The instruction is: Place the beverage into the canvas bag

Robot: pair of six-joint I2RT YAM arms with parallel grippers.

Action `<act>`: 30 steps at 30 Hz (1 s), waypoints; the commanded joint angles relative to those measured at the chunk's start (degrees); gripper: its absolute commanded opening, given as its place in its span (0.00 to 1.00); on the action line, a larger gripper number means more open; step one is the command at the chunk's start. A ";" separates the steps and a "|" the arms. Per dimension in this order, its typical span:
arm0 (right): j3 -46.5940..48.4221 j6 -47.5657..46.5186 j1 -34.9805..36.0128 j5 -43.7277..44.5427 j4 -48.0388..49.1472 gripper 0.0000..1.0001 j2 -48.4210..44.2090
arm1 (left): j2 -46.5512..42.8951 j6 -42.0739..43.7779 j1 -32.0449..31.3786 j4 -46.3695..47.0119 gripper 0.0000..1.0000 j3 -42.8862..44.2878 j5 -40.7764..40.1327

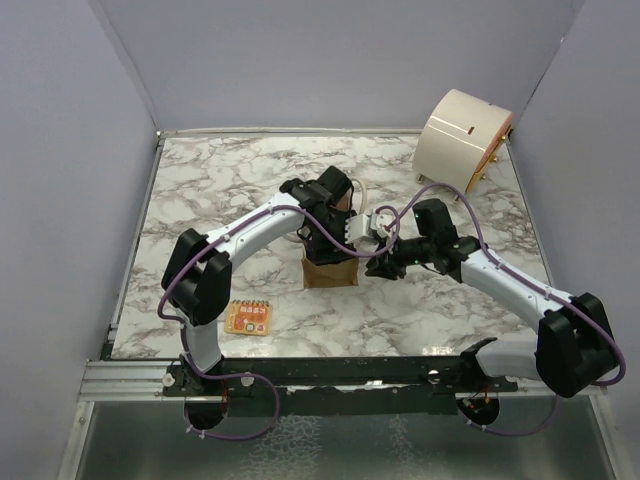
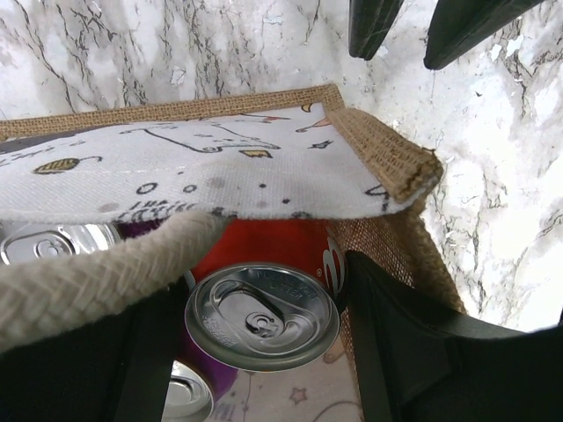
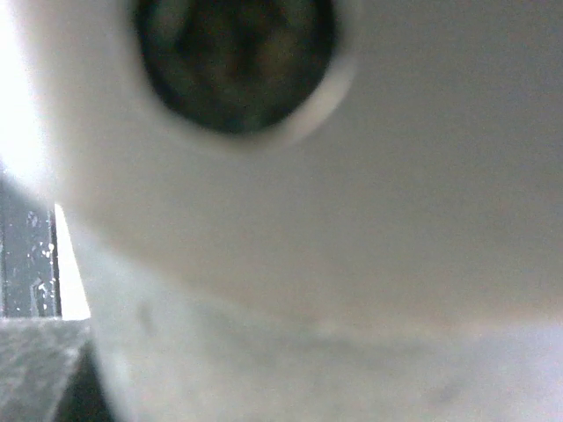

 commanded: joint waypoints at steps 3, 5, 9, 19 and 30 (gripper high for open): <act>0.67 -1.26 0.92 0.63 1.99 0.25 -2.02 | 1.76 -3.00 -3.20 2.65 0.34 -1.94 -0.76; 0.68 -1.35 0.95 0.82 1.99 0.25 -2.15 | 1.86 -3.53 -3.28 3.53 0.39 -2.37 -1.42; 0.70 -1.33 0.95 1.48 2.16 0.25 -2.39 | 1.40 -4.83 -3.40 6.15 0.45 -3.60 -2.55; 0.59 -1.35 0.86 2.58 2.41 0.24 -3.31 | 1.24 -8.09 -3.46 9.16 0.66 -4.21 -2.68; 0.62 -1.35 0.85 2.74 2.51 0.24 -3.28 | -0.90 -8.13 -3.48 8.49 0.81 -4.08 -1.94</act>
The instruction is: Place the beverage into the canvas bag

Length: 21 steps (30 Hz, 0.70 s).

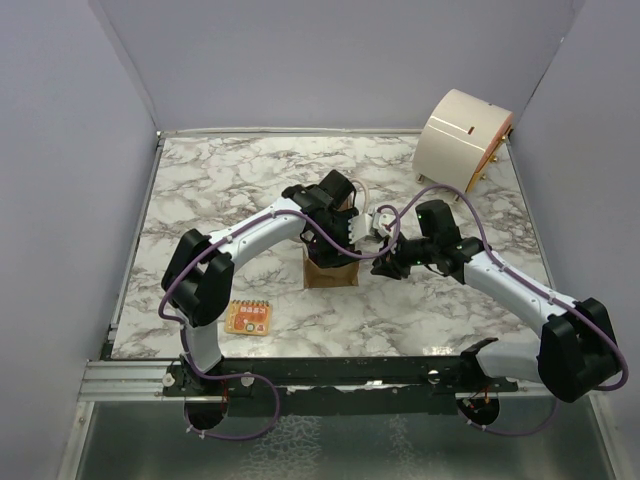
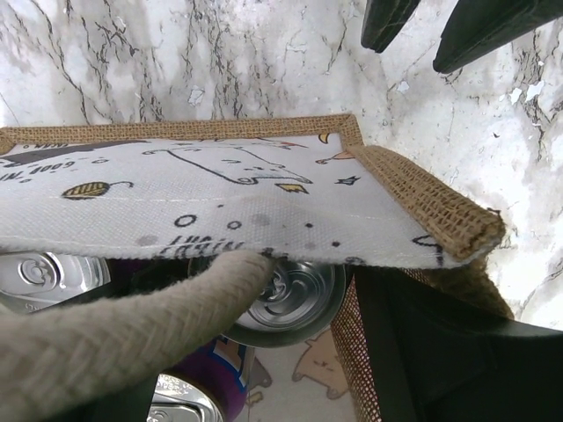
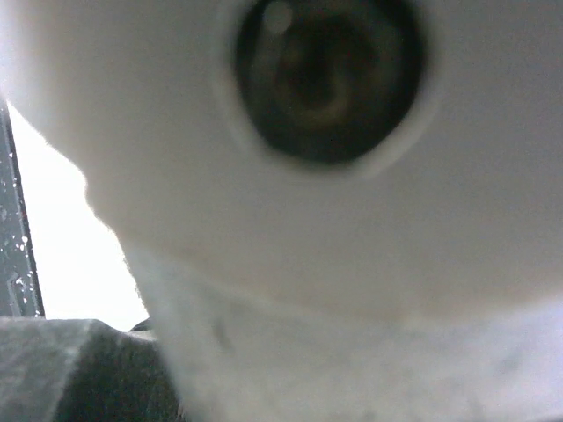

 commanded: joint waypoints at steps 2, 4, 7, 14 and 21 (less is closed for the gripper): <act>1.04 -1.68 1.56 -2.40 4.76 0.24 -1.65 | -1.19 -2.31 -2.66 0.49 0.81 -0.30 -0.76; 0.97 -1.68 1.51 -2.36 4.85 0.24 -1.54 | -1.61 -2.04 -2.64 0.01 0.82 -0.12 -0.03; 0.97 -1.64 1.56 -2.32 4.83 0.24 -1.39 | -2.25 -1.42 -2.63 -0.88 0.82 0.22 1.26; 1.13 -1.62 1.56 -2.14 5.00 0.24 -1.04 | -3.84 -0.01 -2.69 -3.01 0.82 1.12 2.43; 1.17 -1.64 1.56 -2.94 4.90 0.24 -1.23 | -6.16 0.71 -2.62 -4.23 0.81 2.30 3.29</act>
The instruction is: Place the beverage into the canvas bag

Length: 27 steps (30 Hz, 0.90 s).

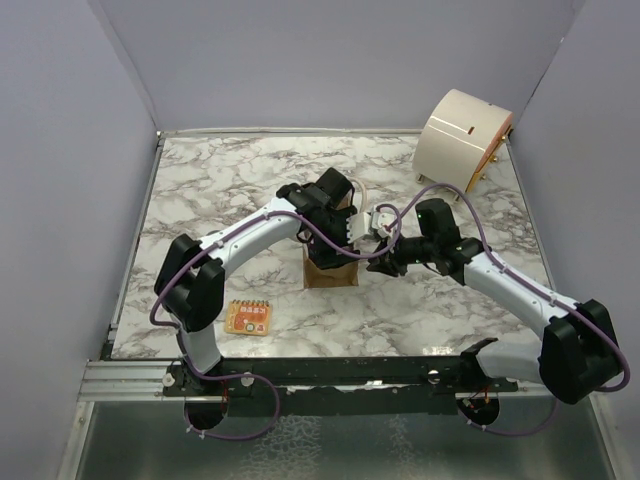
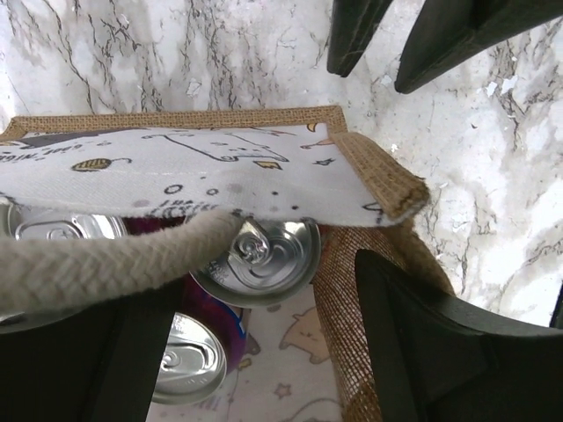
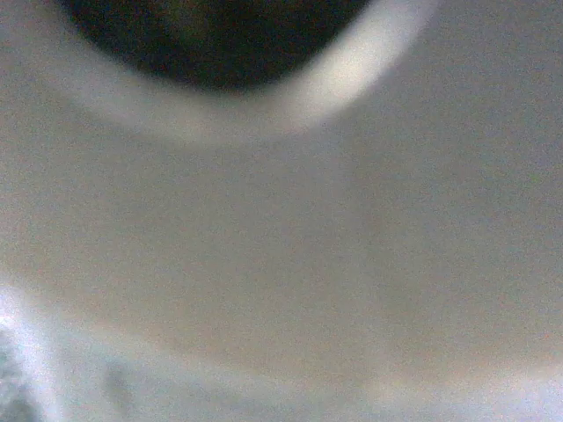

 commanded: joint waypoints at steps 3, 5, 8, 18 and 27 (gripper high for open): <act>1.58 -0.81 0.99 -2.84 1.57 0.24 -1.21 | -4.45 1.34 -2.40 -2.74 0.81 2.60 3.06; 1.92 -0.83 0.99 -3.49 1.02 0.24 -1.22 | -4.68 1.34 -2.32 -2.77 0.81 3.00 2.72; 2.25 -0.74 0.99 -3.65 0.85 0.25 -1.44 | -6.75 1.52 -2.33 -2.98 0.81 3.78 2.75; 2.50 -0.57 0.99 -2.63 0.95 0.26 -2.49 | -9.88 1.45 -2.36 -3.30 0.81 5.01 1.85; 2.64 -0.48 0.99 -2.82 0.76 0.29 -2.71 | -12.84 -1.95 -2.02 0.84 0.81 4.99 -1.83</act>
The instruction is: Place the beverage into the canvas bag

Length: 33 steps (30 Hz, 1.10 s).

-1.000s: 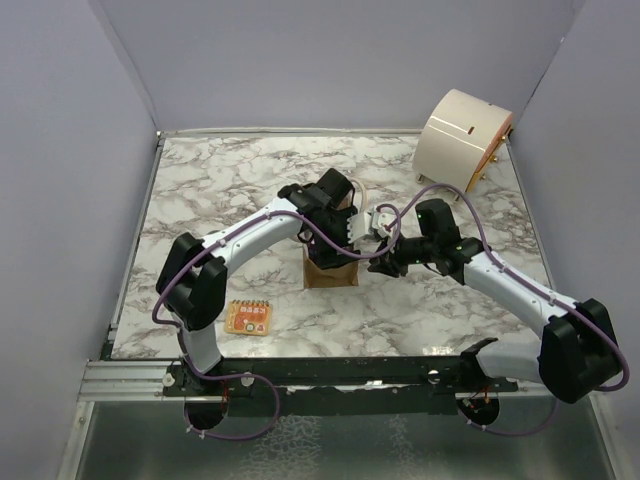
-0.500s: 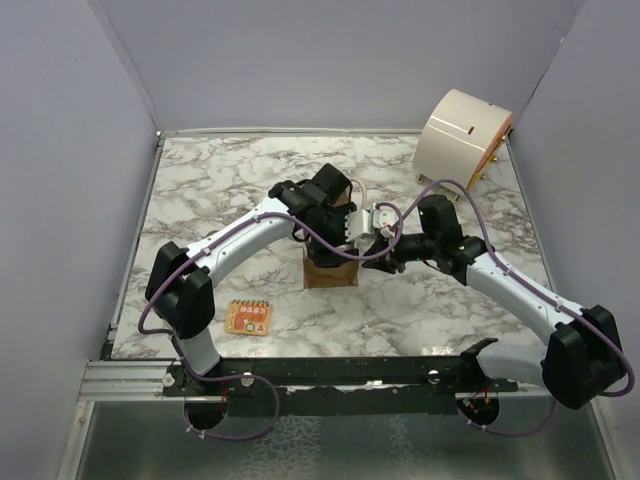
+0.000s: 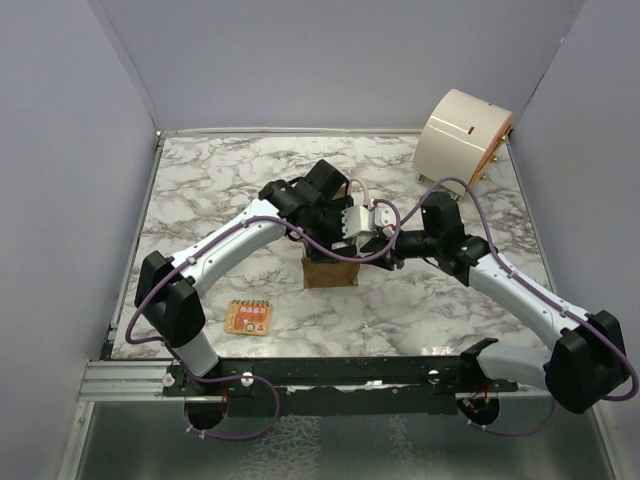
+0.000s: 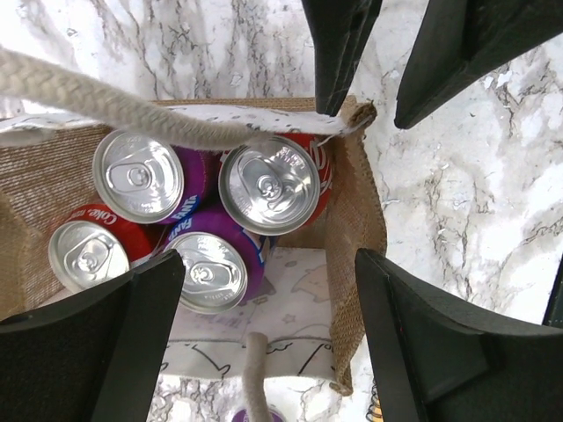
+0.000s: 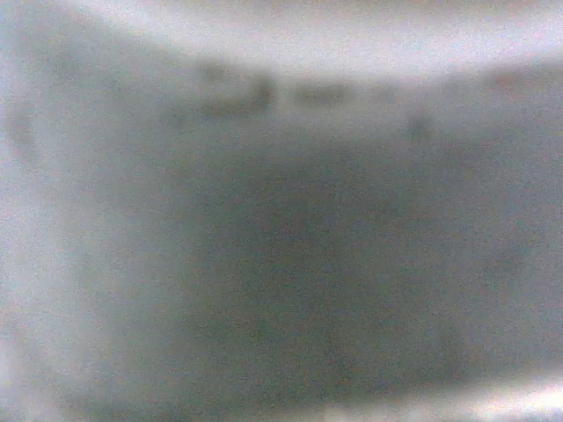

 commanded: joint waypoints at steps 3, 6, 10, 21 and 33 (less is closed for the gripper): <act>0.12 0.33 -0.08 1.76 -2.67 0.31 0.20 | -6.50 -3.84 -0.85 6.16 0.81 3.44 0.55; 0.05 0.33 -0.08 1.95 -2.65 0.33 0.11 | -7.72 -6.07 -0.70 8.37 0.81 3.74 -1.62; 0.28 0.42 -0.08 2.44 -2.85 0.34 0.11 | -9.21 -8.67 -0.37 11.85 0.80 3.09 -5.72; 1.42 0.24 -0.10 3.44 -3.45 0.37 -0.10 | -15.68 -11.00 6.06 12.39 0.80 1.38 -5.30; 4.07 3.99 -0.31 4.59 -3.76 0.53 -2.01 | -26.33 -18.32 28.60 14.59 0.81 -3.63 -4.18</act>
